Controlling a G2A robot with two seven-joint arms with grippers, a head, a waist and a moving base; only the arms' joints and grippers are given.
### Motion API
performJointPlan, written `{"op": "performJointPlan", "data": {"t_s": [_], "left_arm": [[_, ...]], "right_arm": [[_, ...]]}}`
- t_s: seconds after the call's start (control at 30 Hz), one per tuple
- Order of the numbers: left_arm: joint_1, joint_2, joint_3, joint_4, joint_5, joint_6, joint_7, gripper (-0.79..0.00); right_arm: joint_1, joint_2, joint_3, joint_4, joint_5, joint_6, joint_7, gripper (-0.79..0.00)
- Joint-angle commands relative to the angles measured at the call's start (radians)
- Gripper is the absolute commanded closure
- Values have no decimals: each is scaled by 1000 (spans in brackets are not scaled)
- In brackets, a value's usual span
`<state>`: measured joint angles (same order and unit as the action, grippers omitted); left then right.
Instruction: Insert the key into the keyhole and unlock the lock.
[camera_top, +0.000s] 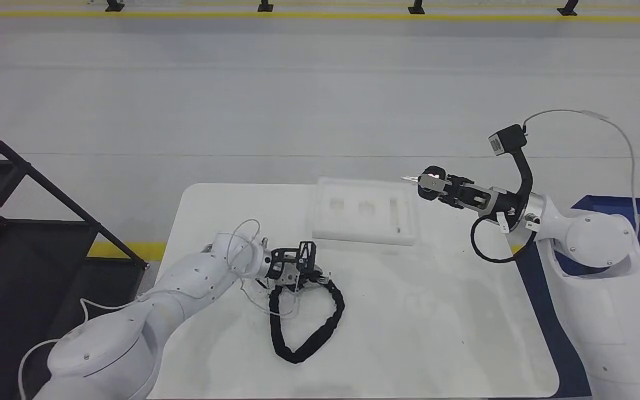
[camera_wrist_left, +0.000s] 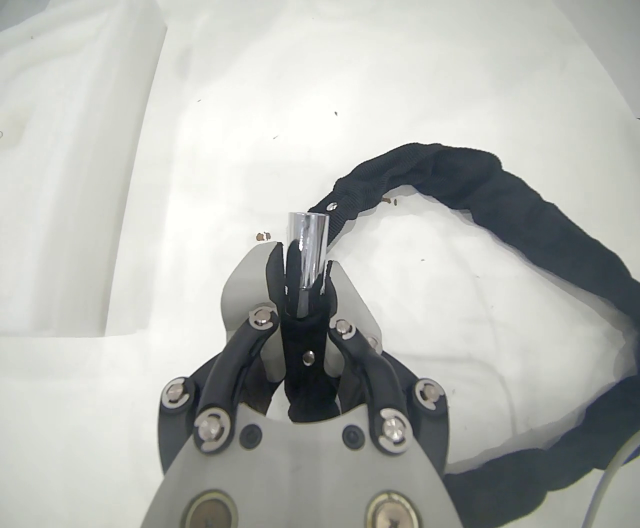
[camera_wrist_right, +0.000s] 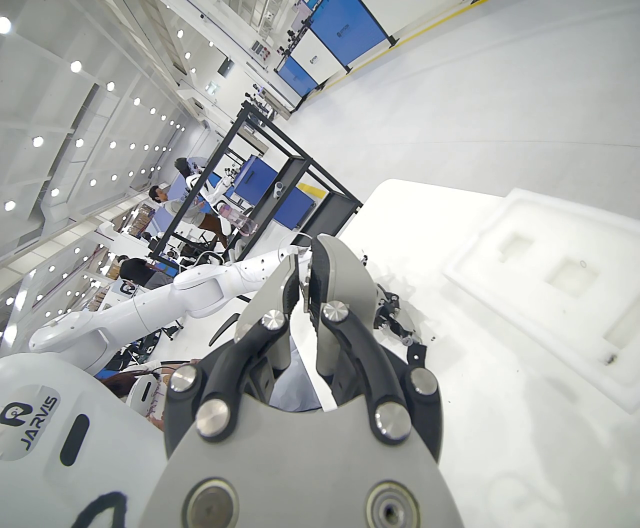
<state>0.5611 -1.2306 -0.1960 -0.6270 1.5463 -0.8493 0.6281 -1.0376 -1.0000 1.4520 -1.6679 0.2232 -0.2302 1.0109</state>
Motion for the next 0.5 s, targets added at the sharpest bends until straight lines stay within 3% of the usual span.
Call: {"op": "performJointPlan", "data": {"t_s": [0.0,0.23,0.47], "left_arm": [[-2,-8,-6,14,-4,-5,-3,0],[-24,-15,-26,27,-2,-48,43,0],[-54,11,-54,-3,23,-94,161,0]], "right_arm": [[0,0,0,0,0,0,0,0],[0,0,0,0,0,0,0,0],[0,0,0,0,0,0,0,0]]}}
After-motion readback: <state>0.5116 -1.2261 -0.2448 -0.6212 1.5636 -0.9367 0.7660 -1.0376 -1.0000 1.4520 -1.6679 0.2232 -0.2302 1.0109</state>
